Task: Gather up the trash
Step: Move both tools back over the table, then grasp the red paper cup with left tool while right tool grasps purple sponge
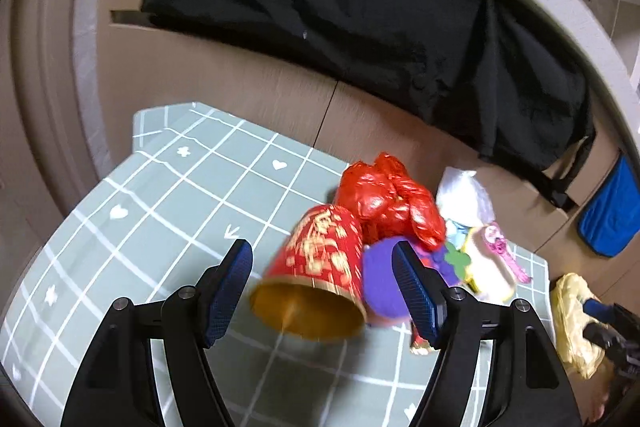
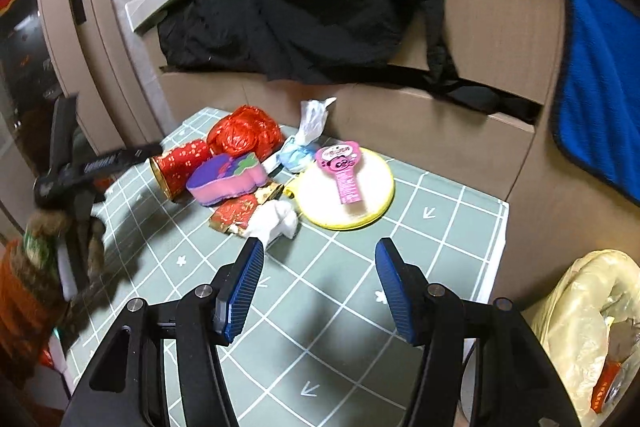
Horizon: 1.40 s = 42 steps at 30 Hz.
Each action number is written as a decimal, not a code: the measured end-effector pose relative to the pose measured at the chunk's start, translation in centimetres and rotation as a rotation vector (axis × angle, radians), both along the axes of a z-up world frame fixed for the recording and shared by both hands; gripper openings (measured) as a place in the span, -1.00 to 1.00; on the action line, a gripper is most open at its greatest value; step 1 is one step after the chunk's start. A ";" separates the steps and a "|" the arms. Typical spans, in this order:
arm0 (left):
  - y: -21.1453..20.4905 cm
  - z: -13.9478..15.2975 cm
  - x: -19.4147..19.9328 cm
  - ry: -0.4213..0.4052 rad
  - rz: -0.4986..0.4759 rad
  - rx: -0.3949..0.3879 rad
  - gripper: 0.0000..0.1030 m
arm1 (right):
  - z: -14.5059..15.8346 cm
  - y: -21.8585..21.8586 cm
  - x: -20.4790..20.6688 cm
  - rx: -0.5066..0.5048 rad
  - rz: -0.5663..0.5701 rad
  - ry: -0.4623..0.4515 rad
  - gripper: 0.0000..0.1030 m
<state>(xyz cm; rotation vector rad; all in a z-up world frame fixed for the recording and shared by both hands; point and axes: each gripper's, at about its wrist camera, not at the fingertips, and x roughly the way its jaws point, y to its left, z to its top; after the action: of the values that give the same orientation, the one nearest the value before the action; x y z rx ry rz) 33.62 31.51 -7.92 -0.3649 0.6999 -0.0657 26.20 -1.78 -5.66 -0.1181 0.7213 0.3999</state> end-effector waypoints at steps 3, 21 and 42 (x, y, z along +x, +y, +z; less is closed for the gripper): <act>0.0 -1.2 2.2 0.064 -0.012 -0.008 0.41 | -0.4 0.5 0.1 -0.013 0.006 0.013 0.08; -1.0 -1.0 -4.0 0.104 -0.015 -0.133 0.07 | -1.7 4.9 2.3 -0.009 0.132 0.062 0.08; 2.0 -0.1 -13.2 0.006 0.106 -0.014 0.07 | -4.6 13.4 14.3 0.125 0.269 0.271 0.09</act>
<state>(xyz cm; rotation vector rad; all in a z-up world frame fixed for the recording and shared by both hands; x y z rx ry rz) 20.37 33.54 -8.04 -0.4149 0.6851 0.0314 40.52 11.63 -10.23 -0.0430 0.9488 0.7260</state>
